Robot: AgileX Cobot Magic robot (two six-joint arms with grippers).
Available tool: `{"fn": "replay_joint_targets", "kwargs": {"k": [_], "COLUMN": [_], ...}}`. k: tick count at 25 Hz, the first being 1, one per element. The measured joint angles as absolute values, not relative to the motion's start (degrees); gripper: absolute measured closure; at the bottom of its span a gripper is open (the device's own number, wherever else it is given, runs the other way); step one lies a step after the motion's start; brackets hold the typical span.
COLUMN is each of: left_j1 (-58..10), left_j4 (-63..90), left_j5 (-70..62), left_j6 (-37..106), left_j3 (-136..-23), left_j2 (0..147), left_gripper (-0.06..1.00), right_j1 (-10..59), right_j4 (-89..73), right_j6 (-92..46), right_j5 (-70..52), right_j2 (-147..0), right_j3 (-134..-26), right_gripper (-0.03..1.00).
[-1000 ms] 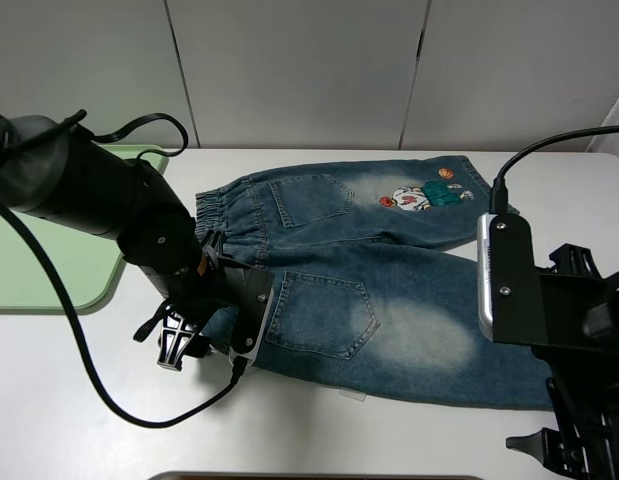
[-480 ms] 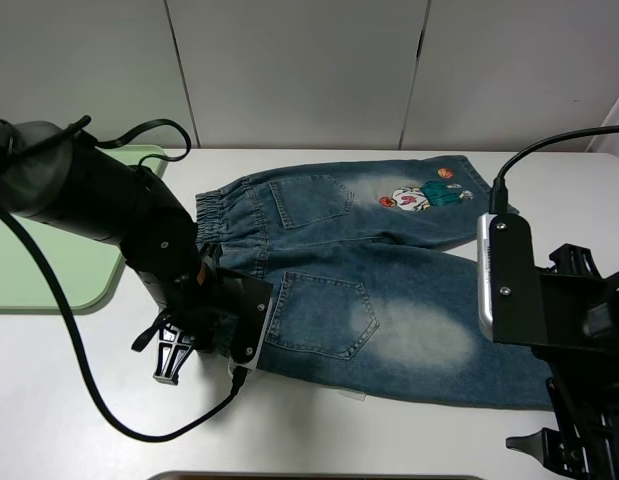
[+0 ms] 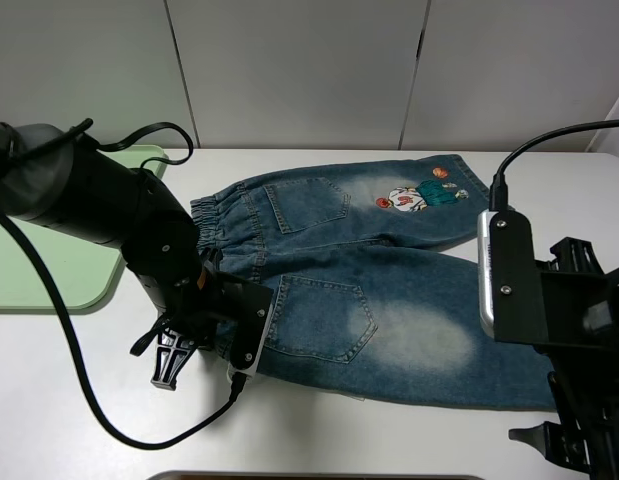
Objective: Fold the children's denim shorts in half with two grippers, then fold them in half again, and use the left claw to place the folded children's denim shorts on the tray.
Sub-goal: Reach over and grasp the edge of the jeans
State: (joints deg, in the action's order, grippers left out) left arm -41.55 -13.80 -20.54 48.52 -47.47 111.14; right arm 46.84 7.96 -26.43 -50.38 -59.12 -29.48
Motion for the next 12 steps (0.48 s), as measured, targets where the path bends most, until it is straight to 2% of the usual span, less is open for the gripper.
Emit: {"fn": "replay_joint_targets", "kwargs": {"k": [12], "left_j1": [-41.55], "left_j4": [-13.84], "left_j5": [-20.49], "left_j6": [48.52], "left_j3": [-47.47], "left_j2": [111.14], "left_gripper": [0.89], "right_j1": [46.84], "right_j4": [15.99], "right_j6": [-26.57], "right_j5": [-46.75], "right_j2": [-59.12], "right_j3": [-29.48], "right_gripper": [0.27]}}
